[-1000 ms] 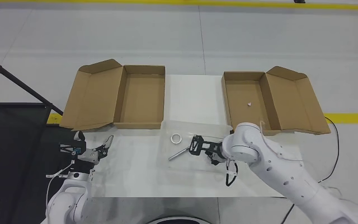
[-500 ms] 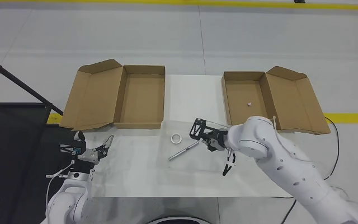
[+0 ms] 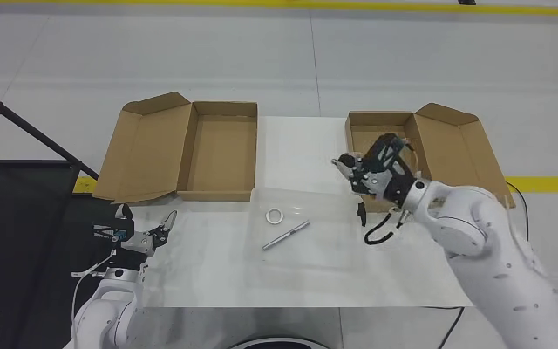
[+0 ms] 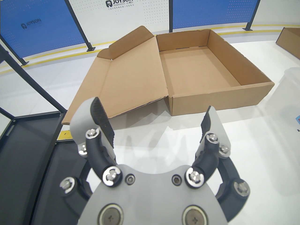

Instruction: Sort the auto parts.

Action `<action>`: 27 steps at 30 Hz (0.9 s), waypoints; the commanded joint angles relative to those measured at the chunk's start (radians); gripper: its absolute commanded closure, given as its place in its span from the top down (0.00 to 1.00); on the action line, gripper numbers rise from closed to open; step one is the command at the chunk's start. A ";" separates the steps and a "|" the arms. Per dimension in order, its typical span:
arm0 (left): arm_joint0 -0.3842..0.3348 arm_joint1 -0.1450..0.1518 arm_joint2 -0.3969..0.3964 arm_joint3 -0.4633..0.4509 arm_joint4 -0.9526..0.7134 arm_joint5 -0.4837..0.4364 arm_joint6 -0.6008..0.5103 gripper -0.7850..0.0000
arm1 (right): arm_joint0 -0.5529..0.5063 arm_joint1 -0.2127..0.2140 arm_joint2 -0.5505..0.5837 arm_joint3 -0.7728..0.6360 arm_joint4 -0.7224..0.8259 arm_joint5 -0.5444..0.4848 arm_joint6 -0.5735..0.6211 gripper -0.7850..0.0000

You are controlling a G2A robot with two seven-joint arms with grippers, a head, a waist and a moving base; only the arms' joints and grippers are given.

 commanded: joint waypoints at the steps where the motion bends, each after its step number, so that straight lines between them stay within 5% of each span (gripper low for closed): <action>1: 0.000 0.000 0.000 0.000 0.000 0.000 0.000 1.00 | -0.023 0.005 0.047 0.021 0.028 -0.058 -0.059 0.00; 13: 0.000 0.000 0.000 0.000 0.000 0.000 0.000 1.00 | -0.108 0.015 0.171 0.094 0.108 -0.246 -0.228 0.00; 27: 0.000 0.000 0.000 0.000 0.000 0.000 0.000 1.00 | -0.080 0.017 0.195 0.119 -0.003 -0.135 -0.101 0.00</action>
